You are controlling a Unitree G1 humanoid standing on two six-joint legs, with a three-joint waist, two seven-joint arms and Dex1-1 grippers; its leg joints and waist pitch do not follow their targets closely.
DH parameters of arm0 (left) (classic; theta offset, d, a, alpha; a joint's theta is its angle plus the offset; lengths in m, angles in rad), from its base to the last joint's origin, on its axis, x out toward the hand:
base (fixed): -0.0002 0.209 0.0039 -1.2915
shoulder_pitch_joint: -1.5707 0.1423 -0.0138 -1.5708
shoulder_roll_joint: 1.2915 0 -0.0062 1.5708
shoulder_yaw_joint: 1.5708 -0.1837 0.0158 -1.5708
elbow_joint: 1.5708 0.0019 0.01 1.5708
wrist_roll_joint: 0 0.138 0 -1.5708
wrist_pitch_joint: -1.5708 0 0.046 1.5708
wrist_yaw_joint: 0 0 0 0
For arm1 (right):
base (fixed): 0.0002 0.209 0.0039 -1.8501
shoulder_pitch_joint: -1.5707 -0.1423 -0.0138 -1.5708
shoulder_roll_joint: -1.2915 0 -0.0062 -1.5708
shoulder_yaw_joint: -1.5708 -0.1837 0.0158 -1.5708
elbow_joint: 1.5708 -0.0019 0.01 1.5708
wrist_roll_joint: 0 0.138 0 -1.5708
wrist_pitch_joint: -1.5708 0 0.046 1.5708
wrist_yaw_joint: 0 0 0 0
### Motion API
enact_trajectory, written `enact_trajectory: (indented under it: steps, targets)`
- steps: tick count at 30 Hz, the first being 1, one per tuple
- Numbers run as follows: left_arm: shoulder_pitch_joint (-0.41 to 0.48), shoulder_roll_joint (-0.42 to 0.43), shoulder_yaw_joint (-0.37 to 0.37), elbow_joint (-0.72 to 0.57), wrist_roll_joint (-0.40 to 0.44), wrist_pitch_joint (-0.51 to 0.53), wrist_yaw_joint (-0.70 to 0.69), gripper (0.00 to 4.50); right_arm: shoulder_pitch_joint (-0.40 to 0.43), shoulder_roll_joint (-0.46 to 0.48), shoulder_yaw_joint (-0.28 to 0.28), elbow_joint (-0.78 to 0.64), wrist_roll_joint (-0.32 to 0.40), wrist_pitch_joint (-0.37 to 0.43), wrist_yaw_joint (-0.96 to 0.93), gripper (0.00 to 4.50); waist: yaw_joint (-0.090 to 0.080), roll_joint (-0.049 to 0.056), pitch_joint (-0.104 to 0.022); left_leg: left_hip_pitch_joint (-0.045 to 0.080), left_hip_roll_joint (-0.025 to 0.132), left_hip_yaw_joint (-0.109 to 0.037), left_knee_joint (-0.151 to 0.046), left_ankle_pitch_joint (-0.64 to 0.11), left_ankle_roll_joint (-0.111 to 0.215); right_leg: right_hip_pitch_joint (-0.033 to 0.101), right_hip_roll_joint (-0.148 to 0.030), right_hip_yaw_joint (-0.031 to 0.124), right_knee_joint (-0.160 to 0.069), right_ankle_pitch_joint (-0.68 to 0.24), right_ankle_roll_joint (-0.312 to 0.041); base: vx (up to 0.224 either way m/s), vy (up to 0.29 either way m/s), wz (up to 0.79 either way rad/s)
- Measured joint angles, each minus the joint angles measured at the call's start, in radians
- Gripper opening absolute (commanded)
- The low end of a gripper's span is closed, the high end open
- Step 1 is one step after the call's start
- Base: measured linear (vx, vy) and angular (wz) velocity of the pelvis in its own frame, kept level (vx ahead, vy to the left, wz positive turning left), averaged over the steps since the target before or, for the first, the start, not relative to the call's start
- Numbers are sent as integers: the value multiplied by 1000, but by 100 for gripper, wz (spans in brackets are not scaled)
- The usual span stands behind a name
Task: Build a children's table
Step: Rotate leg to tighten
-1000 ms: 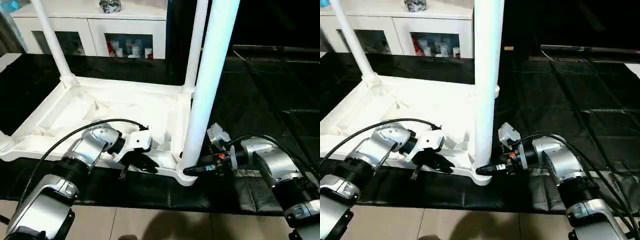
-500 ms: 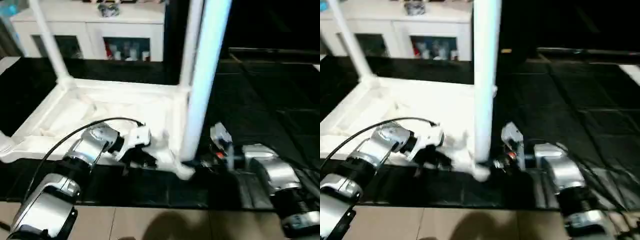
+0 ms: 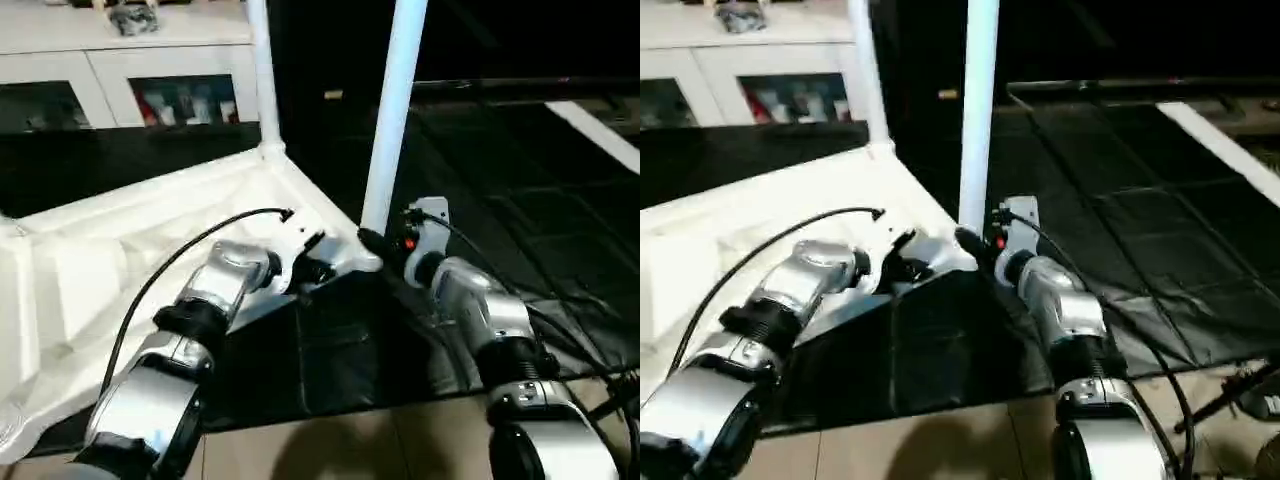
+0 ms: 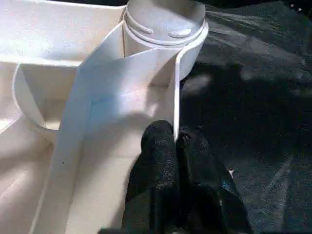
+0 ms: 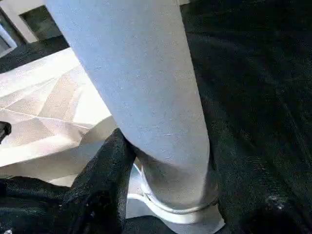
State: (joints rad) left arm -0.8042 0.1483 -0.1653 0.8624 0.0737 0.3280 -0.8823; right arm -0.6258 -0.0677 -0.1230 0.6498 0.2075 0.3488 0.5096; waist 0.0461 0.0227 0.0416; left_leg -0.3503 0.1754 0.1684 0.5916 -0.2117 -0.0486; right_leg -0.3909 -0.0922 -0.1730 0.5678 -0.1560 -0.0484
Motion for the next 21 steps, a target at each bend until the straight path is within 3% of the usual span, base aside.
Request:
enact_trajectory:
  steps: [4,8,9,12,15,21]
  targets:
    - [3,5,-9,-15,1,-10,-14,0,2,2,2,-7,-6,-10,8,313,13,0,0,-2,0,1,0,-1,-2,-8,0,1,10,-8,-4,0,0,0]
    - [15,24,-33,-23,5,-50,-57,0,42,-34,31,-27,-9,-39,92,342,24,1,0,-2,1,2,0,-1,-2,-9,0,1,10,-8,-5,0,0,0]
    - [19,31,-42,-28,8,-63,-77,0,59,-56,46,-43,-8,-40,131,367,31,1,0,-1,1,2,0,-1,-2,-8,0,1,10,-8,-5,0,0,0]
    - [30,54,-73,-41,11,-103,-146,0,123,-142,77,-110,7,-35,275,371,51,1,0,-1,1,2,1,-1,-2,-7,0,2,10,-7,-4,0,0,0]
    - [49,85,-91,-62,8,-143,-235,0,175,-238,108,-160,30,-22,443,408,72,1,0,0,1,2,2,-1,-2,-8,0,2,10,-7,-4,0,0,0]
    - [78,150,-132,-119,-3,-207,-393,0,215,-358,167,-210,44,-21,675,446,98,4,1,-2,1,3,3,-1,-2,-11,0,2,10,-7,-4,0,0,0]
